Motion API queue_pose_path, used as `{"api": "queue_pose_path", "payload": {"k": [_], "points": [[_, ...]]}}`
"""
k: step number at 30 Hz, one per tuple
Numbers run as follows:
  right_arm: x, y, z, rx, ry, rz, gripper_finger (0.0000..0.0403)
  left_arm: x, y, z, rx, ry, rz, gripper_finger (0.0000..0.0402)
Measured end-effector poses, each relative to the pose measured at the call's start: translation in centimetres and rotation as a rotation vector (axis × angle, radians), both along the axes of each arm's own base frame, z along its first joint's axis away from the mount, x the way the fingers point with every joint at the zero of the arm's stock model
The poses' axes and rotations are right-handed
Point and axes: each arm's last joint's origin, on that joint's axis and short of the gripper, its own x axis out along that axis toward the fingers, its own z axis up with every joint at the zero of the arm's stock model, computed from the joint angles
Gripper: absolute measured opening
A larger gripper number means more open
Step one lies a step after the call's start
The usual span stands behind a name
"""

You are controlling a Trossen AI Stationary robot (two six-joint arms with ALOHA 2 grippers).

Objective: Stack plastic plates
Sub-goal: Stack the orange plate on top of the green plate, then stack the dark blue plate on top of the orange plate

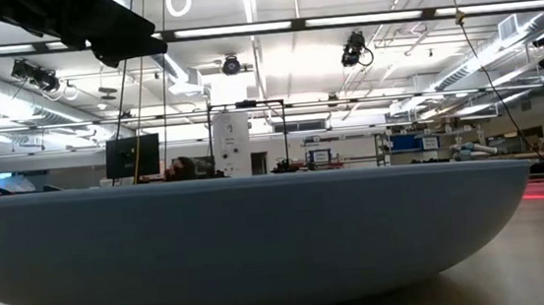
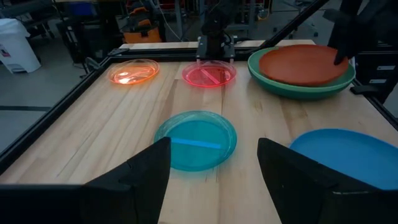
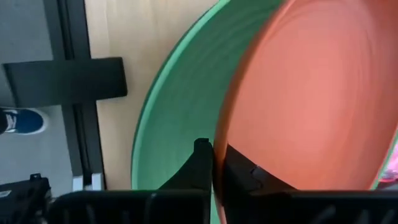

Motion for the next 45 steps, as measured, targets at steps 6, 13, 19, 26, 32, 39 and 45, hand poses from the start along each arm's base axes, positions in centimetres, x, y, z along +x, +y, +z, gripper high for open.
{"api": "queue_pose_path", "payload": {"k": [6,13,19,26,32,39,45], "points": [[-0.1,0.1,-0.3,0.043,0.094,-0.073,0.0083,0.0,0.0,0.0,0.0,0.0,0.0,0.0247],[-0.2,-0.9,3.9,0.072,-0.112,-0.007,0.0175,0.0,0.0,0.0,0.0,0.0,0.0,0.0247],[1.5,-1.4,6.4,0.021,-0.378,0.273,0.0215,0.0,0.0,0.0,0.0,0.0,0.0,0.0247],[7.6,-2.2,3.9,0.061,-0.422,0.48,0.0206,0.0,0.0,0.0,0.0,0.0,0.0,0.0247],[12.2,-3.4,3.1,0.144,-0.478,0.668,0.0206,0.0,0.0,0.0,0.001,0.005,0.0,0.0247],[14.6,-5.7,1.2,0.242,-0.417,0.762,0.0206,0.0,0.0,0.0,0.001,0.005,0.0,0.0247],[16.5,-9.0,-1.5,0.242,-0.401,0.762,0.0206,0.0,0.0,0.0,0.001,0.004,0.0,0.0247]]}}
